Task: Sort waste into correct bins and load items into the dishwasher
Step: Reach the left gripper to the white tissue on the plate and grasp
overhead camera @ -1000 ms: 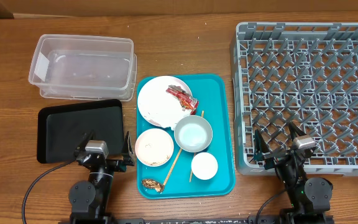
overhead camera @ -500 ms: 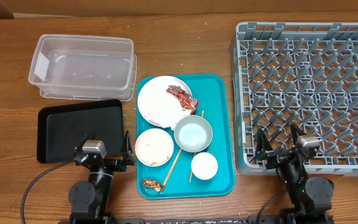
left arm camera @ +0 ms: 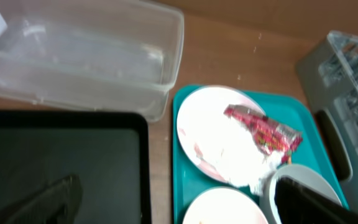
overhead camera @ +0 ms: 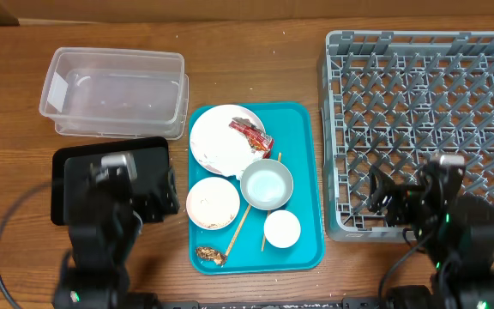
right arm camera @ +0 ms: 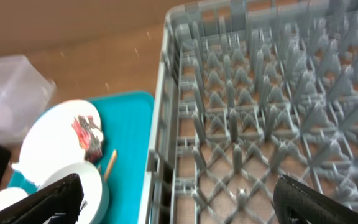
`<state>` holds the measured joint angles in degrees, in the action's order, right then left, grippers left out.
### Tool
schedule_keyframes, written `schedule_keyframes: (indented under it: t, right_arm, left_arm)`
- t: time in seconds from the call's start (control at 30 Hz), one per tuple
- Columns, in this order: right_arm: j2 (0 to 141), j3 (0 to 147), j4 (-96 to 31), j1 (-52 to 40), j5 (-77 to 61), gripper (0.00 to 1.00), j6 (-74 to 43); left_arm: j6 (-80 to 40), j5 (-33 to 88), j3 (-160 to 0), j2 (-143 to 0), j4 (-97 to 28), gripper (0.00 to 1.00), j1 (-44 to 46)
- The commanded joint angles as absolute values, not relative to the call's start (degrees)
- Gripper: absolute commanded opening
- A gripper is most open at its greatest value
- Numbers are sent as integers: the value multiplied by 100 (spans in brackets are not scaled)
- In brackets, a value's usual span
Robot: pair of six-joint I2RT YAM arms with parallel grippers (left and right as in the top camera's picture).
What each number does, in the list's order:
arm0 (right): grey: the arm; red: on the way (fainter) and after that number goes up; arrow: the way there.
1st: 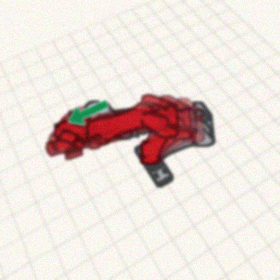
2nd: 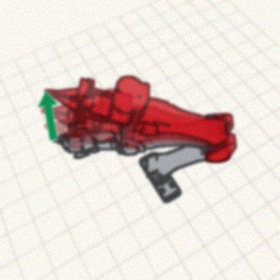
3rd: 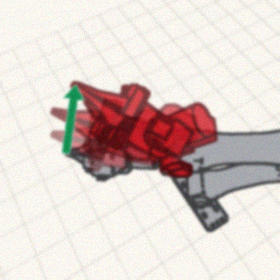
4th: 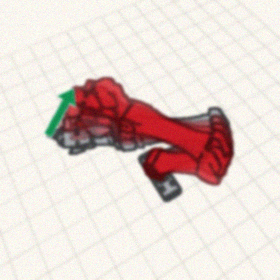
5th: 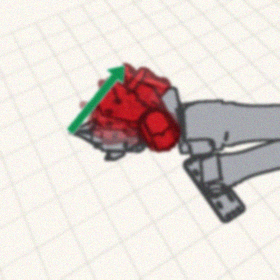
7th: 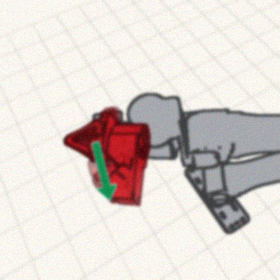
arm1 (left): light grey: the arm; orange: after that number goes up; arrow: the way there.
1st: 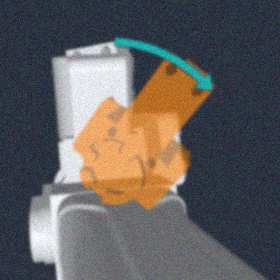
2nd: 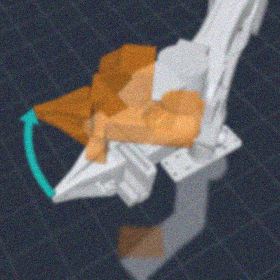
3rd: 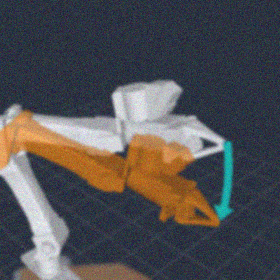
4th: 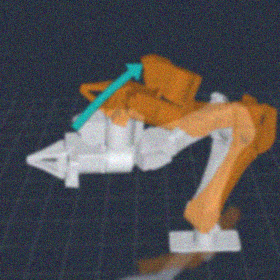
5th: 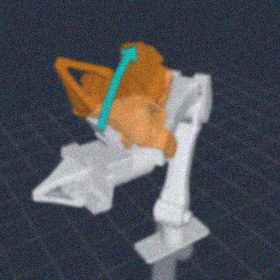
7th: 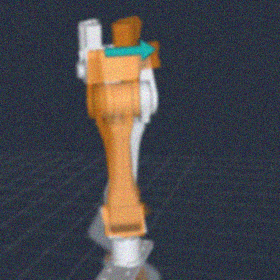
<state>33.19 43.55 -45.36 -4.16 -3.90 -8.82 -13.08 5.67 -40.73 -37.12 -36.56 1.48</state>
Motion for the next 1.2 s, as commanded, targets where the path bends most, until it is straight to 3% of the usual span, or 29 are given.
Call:
schedule_keyframes:
  t: [0.0,0.17,0.33,0.73,1.17]
  right_arm:
    - [4136,5266,-5057,-443,-303,100,-899]
    - [4901,5990,-5631,-443,-305,100,-902]
    - [5000,6084,-5721,-443,-268,100,-897]
    - [5002,6082,-5913,-443,-128,100,-899]
    - [5002,6082,-5981,-443,-132,100,-902]
  left_arm:
    - [-1026,753,-5349,-4864,-4504,100,143]
    - [-1026,386,-6698,-6167,-6099,100,143]
    - [-1028,362,-6901,-6866,-6145,100,143]
    - [-1245,1361,-6901,-8114,-4346,100,521]
    - [-1041,73,-6901,-10175,-3437,98,1791]
